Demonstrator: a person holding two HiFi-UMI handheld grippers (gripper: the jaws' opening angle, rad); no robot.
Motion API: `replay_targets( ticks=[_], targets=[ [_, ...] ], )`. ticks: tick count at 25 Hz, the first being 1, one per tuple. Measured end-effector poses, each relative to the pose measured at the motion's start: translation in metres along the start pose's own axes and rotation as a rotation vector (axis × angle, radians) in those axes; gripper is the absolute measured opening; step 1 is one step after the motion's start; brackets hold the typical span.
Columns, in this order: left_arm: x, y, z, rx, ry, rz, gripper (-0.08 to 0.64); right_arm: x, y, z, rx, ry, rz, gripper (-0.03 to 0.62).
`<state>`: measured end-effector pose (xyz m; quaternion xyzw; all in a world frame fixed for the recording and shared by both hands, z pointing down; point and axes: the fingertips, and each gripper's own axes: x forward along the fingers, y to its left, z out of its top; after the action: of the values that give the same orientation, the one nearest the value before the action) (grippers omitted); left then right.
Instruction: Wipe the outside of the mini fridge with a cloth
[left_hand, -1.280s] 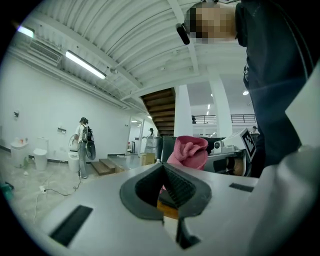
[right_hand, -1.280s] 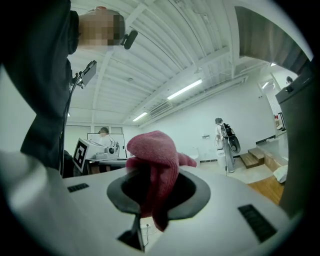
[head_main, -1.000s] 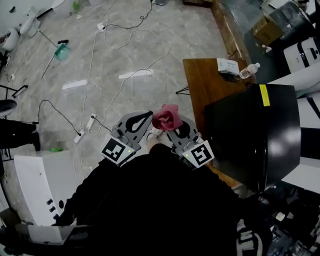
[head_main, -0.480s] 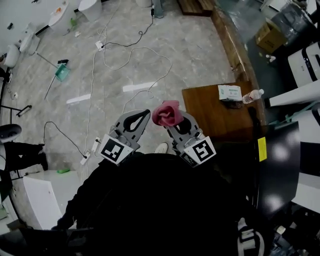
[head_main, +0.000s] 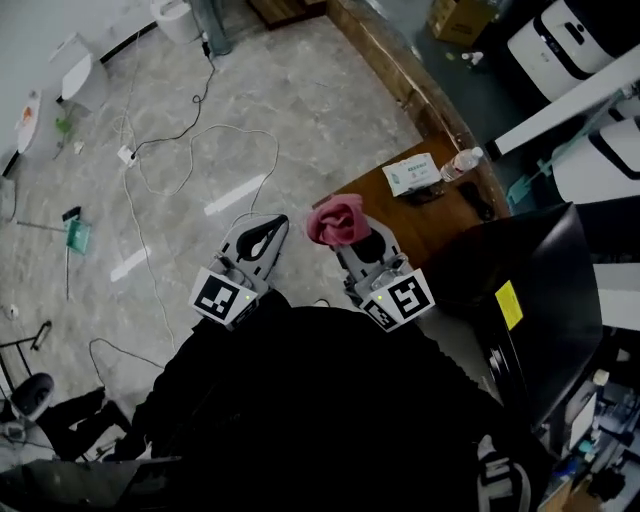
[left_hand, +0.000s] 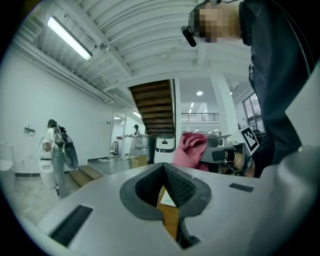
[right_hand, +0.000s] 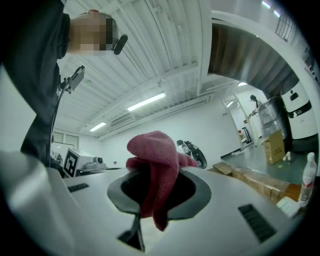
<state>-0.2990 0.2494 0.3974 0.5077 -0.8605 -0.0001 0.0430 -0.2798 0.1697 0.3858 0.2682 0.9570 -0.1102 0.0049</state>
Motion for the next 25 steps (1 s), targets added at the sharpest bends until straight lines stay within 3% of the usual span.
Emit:
replay_targets(
  ticks=[3, 6, 13, 18, 25],
  targets=[
    [0.054, 0.025, 0.007, 0.001, -0.033, -0.161, 0.002, 0.019, -0.047, 0.004, -0.014, -0.015, -0.145, 0.089],
    [0.1, 0.053, 0.01, 0.001, -0.002, -0.295, 0.002, 0.042, -0.091, 0.013, -0.009, -0.037, -0.307, 0.089],
    [0.201, 0.08, 0.029, 0.047, 0.017, -0.715, 0.002, 0.047, -0.172, 0.044, 0.033, -0.187, -0.732, 0.089],
    [0.247, 0.067, 0.038, 0.036, -0.009, -0.896, 0.002, 0.02, -0.211, 0.063, 0.075, -0.344, -0.951, 0.089],
    [0.296, 0.01, 0.065, 0.046, -0.103, -1.087, 0.002, -0.075, -0.25, 0.11, 0.129, -0.677, -1.196, 0.089]
  ],
)
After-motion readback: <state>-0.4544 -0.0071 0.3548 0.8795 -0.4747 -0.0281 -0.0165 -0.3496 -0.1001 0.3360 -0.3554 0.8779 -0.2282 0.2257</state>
